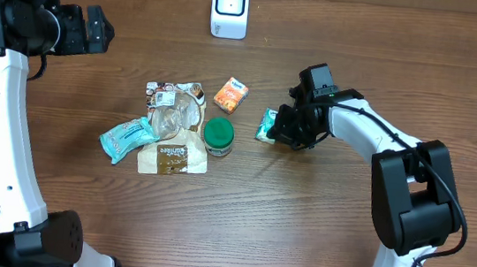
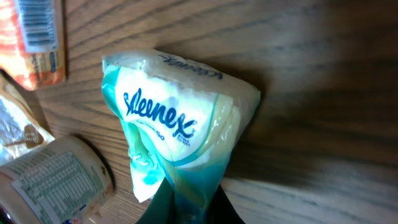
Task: Scan the item barcode
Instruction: 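Lift the Kleenex pack and carry it toward the white scanner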
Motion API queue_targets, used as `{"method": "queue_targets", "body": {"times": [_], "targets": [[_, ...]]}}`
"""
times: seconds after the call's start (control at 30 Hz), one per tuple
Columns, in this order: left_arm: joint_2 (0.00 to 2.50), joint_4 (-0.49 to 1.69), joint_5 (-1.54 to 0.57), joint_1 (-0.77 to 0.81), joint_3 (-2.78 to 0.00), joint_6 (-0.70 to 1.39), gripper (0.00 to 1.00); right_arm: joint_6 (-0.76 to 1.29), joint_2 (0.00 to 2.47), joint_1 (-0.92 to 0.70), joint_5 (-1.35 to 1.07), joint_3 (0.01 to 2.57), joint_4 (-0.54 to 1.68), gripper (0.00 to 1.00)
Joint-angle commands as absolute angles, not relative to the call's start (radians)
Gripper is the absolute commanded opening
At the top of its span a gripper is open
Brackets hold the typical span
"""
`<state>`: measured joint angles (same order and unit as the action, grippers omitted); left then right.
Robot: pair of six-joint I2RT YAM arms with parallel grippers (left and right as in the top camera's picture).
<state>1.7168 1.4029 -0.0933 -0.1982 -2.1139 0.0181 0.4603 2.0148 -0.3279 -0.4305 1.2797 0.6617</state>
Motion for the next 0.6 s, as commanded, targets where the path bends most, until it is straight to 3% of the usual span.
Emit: {"method": "queue_targets", "body": {"times": [0.0, 0.13, 0.33, 0.43, 0.57], "targets": [[1.713, 1.402, -0.101, -0.196, -2.129, -0.004, 1.0, 0.45, 1.953, -0.322, -0.446, 1.303, 0.697, 0.04], [1.713, 1.402, -0.101, -0.196, -2.129, -0.004, 1.0, 0.384, 1.856, -0.282, -0.656, 1.352, 0.715, 0.04], [1.713, 1.402, -0.101, -0.196, -2.129, -0.004, 1.0, 0.334, 1.751, -0.171, -1.219, 1.377, 0.589, 0.04], [1.713, 1.402, -0.101, -0.196, -2.129, -0.004, 1.0, 0.446, 1.75, -0.143, -1.499, 1.377, 0.398, 0.04], [1.713, 1.402, -0.101, -0.196, -2.129, -0.004, 1.0, 0.681, 1.749, -0.142, -1.554, 1.377, 0.182, 0.04]]}}
